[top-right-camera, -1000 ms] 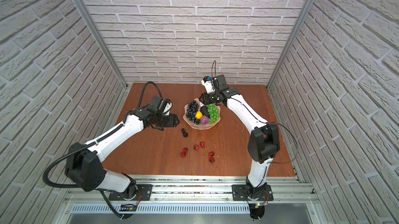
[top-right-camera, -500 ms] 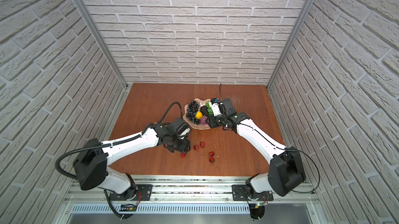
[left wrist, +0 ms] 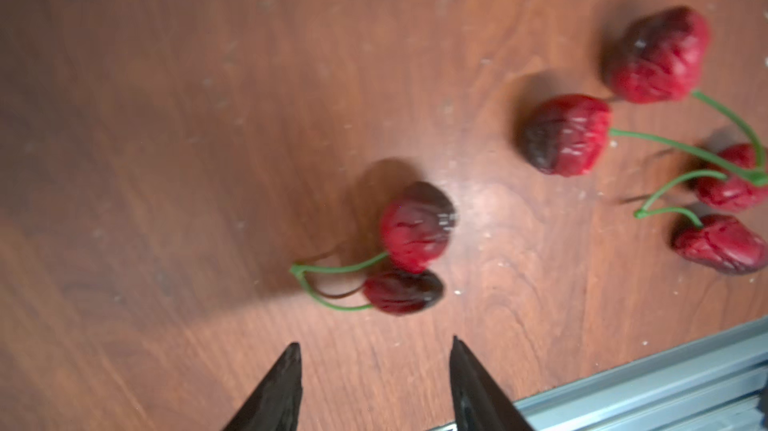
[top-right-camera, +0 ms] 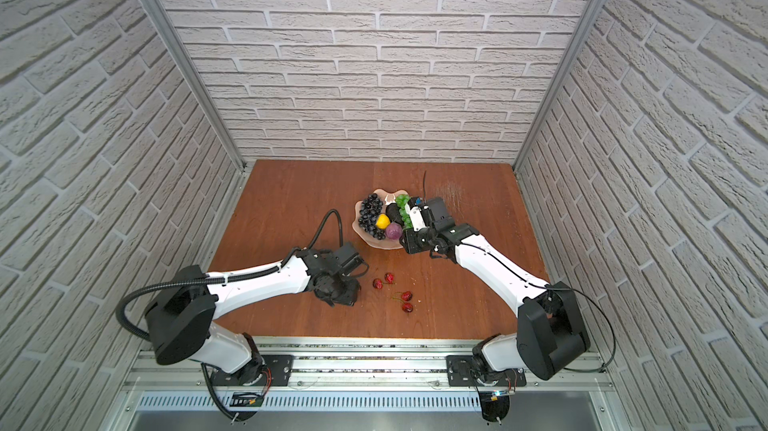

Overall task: Place and organize the fake fruits in the fruit bowl
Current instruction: 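Move the left gripper down over the red cherry pairs while the right gripper withdraws, then grasp a red cherry pair by its green stems with the left gripper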

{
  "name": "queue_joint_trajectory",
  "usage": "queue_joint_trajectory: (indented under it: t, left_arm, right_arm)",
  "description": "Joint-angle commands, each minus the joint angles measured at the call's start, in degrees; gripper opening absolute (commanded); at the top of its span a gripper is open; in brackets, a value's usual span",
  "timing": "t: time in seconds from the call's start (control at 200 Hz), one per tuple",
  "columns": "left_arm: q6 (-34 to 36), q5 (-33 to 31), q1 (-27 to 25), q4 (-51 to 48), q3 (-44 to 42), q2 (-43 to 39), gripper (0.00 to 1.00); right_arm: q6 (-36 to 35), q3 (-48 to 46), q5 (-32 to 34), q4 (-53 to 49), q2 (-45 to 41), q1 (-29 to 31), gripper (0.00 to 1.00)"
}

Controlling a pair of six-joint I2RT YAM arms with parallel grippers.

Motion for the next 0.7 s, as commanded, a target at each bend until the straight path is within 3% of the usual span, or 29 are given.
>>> queue_joint_trajectory:
  t: [0.0,0.27,0.695]
  left_arm:
    - [-4.81,2.59,2.17,3.44,-2.91,-2.98,0.56]
    - [-5.13,3.81,5.54,2.18,-3.72,-2.79,0.57]
    - [-2.24,3.24,5.06,-0.62,0.52,4.26,0.54]
  right_arm:
    - [0.39,1.47,-0.88,2.45,1.10,0.28,0.40]
    - [0.01,1.59,-1.52,2.82,2.53,0.32,0.38]
    - [-0.22,0.21,-1.26,3.50,2.61,0.26,0.37]
